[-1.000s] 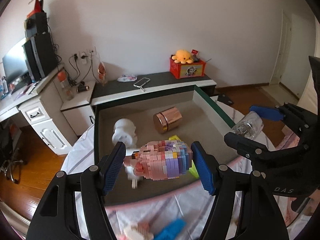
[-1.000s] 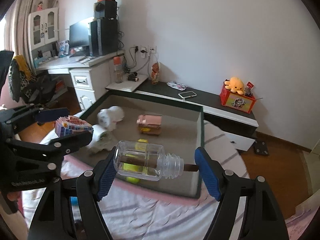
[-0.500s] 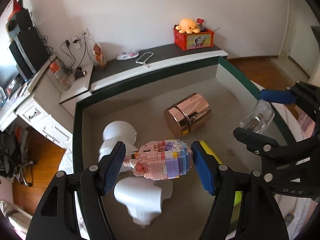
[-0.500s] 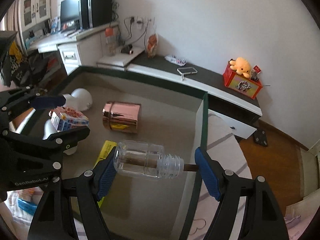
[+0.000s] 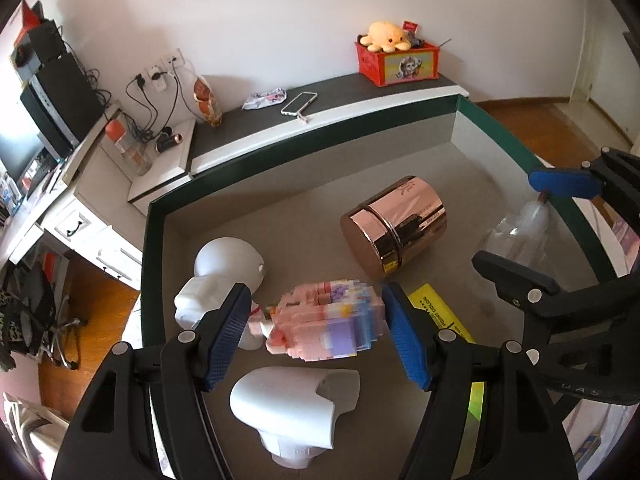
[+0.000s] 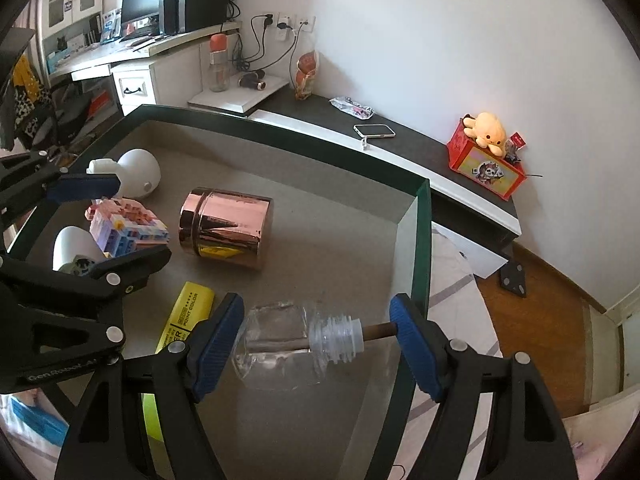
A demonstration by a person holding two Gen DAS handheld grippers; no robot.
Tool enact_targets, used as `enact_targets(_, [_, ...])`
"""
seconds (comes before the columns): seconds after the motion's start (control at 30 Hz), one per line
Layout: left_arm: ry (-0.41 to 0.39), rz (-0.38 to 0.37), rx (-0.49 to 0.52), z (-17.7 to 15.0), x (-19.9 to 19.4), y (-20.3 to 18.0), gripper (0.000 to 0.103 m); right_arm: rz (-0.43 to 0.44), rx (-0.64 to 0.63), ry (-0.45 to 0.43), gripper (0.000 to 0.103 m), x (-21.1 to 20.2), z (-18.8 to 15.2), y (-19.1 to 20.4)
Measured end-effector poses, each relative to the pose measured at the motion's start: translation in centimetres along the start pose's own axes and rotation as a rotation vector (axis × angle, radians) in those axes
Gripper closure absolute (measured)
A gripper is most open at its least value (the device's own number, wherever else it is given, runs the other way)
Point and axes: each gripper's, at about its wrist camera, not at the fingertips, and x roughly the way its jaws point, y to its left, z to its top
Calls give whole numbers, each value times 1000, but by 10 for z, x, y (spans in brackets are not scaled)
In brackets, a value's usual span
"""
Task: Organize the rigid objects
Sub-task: 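Carry the brick figure and glass jar into the pink box and open both grippers, then withdraw both grippers from the box back over the bed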
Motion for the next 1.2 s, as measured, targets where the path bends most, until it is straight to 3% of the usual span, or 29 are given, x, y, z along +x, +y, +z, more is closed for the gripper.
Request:
enact_targets(0.13, [-18, 29, -18, 1, -8, 4, 20, 5, 20, -19, 25, -7, 0, -2])
enact_targets(0.37, [-45, 41, -29, -8, -32, 6, 9, 16, 35, -52, 24, -30, -9, -1])
enact_targets(0.63, [-154, 56, -37, -39, -90, 8, 1, 26, 57, -172, 12, -85, -27, 9])
enact_targets(0.97, [-271, 58, -62, -93, -164, 3, 0, 45, 97, -296, 11, -156, -67, 25])
enact_targets(1.03, [-286, 52, -76, -108, -176, 1, 0, 34, 105, -319, 0, -170, -79, 31])
enact_targets(1.2, [-317, 53, -63, -145, -200, -10, 0, -10, 128, -379, 0, -196, -110, 45])
